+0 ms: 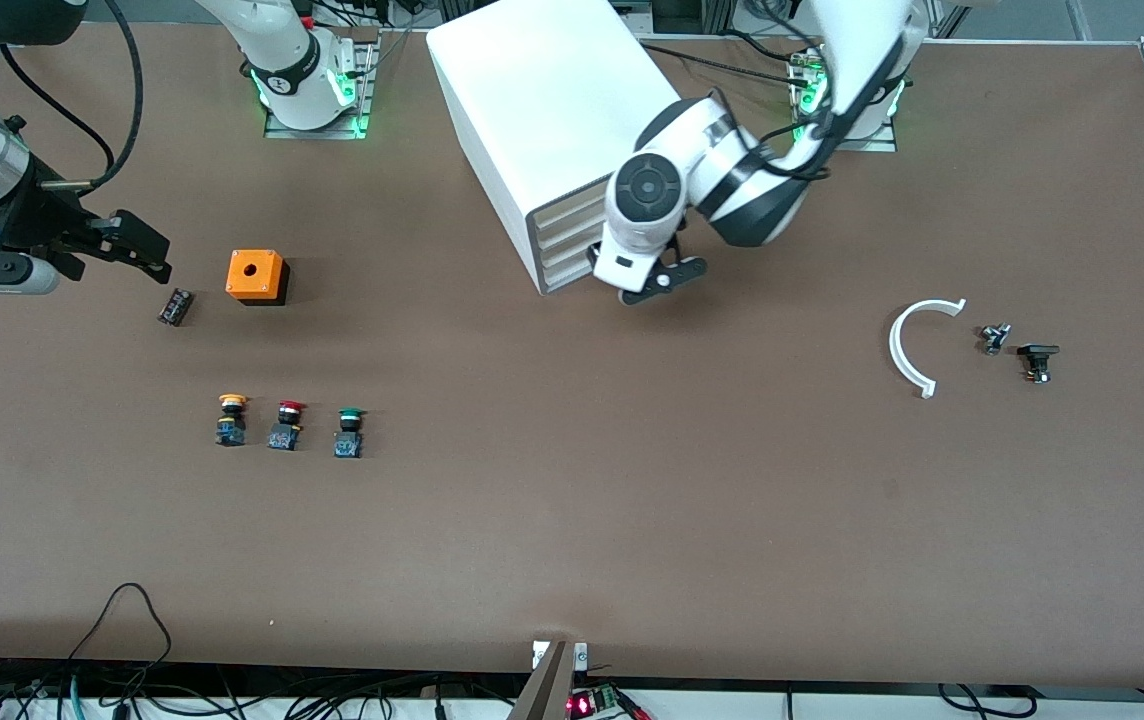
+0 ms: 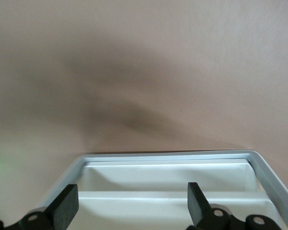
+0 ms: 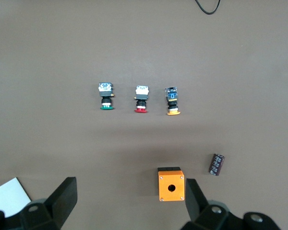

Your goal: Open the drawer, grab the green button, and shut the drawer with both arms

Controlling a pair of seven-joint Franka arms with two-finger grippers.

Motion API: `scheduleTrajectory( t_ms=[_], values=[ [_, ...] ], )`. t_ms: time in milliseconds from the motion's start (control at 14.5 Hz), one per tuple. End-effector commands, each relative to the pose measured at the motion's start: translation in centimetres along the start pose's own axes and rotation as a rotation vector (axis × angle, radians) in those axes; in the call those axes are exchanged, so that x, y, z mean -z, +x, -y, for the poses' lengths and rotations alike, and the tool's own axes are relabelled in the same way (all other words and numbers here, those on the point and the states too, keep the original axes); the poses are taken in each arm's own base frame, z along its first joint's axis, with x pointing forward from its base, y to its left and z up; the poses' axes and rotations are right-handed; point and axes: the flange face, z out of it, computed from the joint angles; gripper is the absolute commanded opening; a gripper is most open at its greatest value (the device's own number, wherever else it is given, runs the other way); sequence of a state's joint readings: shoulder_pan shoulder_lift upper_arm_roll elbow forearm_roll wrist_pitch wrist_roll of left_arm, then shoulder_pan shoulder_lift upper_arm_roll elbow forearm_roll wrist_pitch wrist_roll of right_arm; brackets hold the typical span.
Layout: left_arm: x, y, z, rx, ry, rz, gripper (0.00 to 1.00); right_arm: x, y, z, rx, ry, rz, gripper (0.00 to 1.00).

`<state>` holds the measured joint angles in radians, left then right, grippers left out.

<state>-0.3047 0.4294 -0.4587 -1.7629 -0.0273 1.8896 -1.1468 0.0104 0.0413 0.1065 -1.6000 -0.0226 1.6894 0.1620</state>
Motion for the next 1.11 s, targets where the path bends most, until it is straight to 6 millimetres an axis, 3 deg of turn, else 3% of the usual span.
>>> scheduleTrajectory(
  t_ms=[0,207,553,829,1037],
  values=[
    [6.6,2.8,3.3,-0.082,-0.011,-0.006,1.00,0.5,-0.4,0.0,-0.020,0.008,0.000,1.00],
    [13.3,7.0,8.5,-0.220,-0.013,-0.056,1.00,0.5,-0.4,-0.3,-0.027,0.007,0.006,1.00],
    [22.0,12.2,16.0,-0.430,0.042,-0.160,1.00,0.8,-0.4,-0.3,-0.027,0.009,0.002,1.00],
    [26.6,14.4,21.7,-0.540,0.013,-0.228,1.00,0.9,-0.4,-0.2,-0.025,0.011,0.002,1.00],
    [28.0,15.1,24.5,-0.579,-0.002,-0.249,1.00,0.9,-0.4,-0.2,-0.025,0.011,0.002,1.00]
  ],
)
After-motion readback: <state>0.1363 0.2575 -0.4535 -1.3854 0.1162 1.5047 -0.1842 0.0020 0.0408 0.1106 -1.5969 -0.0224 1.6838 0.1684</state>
